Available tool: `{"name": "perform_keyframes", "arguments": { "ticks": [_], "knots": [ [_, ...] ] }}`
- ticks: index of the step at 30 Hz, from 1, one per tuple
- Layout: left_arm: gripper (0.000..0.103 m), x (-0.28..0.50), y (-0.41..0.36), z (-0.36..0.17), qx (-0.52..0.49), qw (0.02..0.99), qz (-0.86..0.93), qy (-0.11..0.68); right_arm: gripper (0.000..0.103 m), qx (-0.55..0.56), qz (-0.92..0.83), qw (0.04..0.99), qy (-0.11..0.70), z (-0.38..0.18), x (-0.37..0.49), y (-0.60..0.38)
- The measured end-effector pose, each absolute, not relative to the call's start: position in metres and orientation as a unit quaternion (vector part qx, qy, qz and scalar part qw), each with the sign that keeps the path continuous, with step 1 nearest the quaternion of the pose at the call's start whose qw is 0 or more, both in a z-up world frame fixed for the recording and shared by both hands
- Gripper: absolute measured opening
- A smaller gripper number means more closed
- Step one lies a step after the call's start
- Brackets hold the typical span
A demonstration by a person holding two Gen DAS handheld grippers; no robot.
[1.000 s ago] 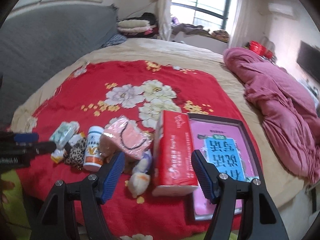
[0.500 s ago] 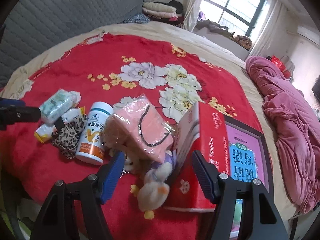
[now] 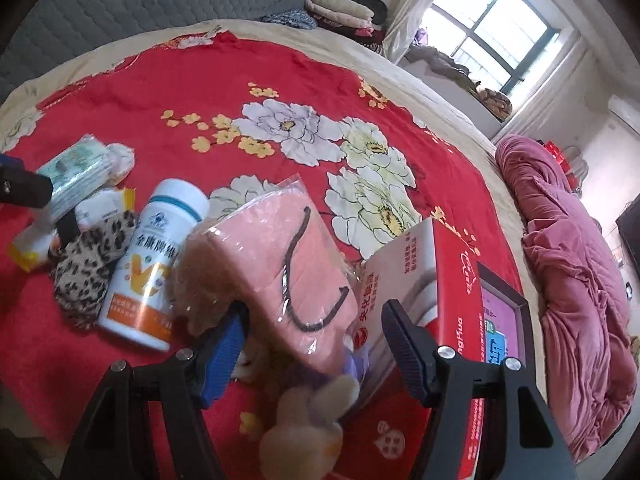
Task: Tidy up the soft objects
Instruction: 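Grasp white-green tissue pack with left gripper while right grasps pink bagged packet, then carry tissue pack with left gripper while right gripper carries pink packet to tray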
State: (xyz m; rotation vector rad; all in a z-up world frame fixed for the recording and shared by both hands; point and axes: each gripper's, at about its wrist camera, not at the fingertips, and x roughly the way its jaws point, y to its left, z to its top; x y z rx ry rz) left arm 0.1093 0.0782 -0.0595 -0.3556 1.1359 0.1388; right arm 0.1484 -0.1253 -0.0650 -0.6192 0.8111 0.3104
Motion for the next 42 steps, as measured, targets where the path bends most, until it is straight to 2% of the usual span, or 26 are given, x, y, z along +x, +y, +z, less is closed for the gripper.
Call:
{"name": "perform_keyframes", "arguments": {
  "ticks": [2, 6, 11, 13, 16, 21, 27, 42],
  "knots": [
    [0.078, 0.114, 0.077, -0.064, -0.162, 0.824, 0.064, 0.539, 0.059, -0.290, 0.154, 0.862, 0.387, -0.065, 0.151, -0.126],
    [0.078, 0.122, 0.075, -0.071, -0.156, 0.820, 0.065, 0.546, 0.032, -0.271, 0.164, 0.862, 0.395, -0.068, 0.158, -0.128],
    [0.078, 0.128, 0.076, -0.077, -0.161, 0.818, 0.065, 0.548, 0.026, -0.236, 0.171, 0.870, 0.396, -0.065, 0.161, -0.135],
    [0.078, 0.129, 0.078, -0.081, -0.164, 0.816, 0.068, 0.550, 0.018, -0.216, 0.175, 0.875, 0.397, -0.060, 0.161, -0.141],
    [0.078, 0.129, 0.082, -0.084, -0.182, 0.818, 0.060, 0.542, 0.015, -0.194, 0.182, 0.878, 0.397, -0.051, 0.160, -0.147],
    [0.057, 0.128, 0.081, -0.083, -0.196, 0.820, 0.041, 0.537, 0.015, -0.160, 0.183, 0.882, 0.405, -0.041, 0.159, -0.158],
    [0.053, 0.125, 0.080, -0.080, -0.202, 0.821, 0.034, 0.533, 0.015, -0.140, 0.191, 0.886, 0.399, -0.031, 0.156, -0.163],
    [0.053, 0.113, 0.068, -0.044, -0.183, 0.843, 0.021, 0.506, 0.015, -0.125, 0.222, 0.885, 0.390, -0.014, 0.141, -0.162]
  ]
}}
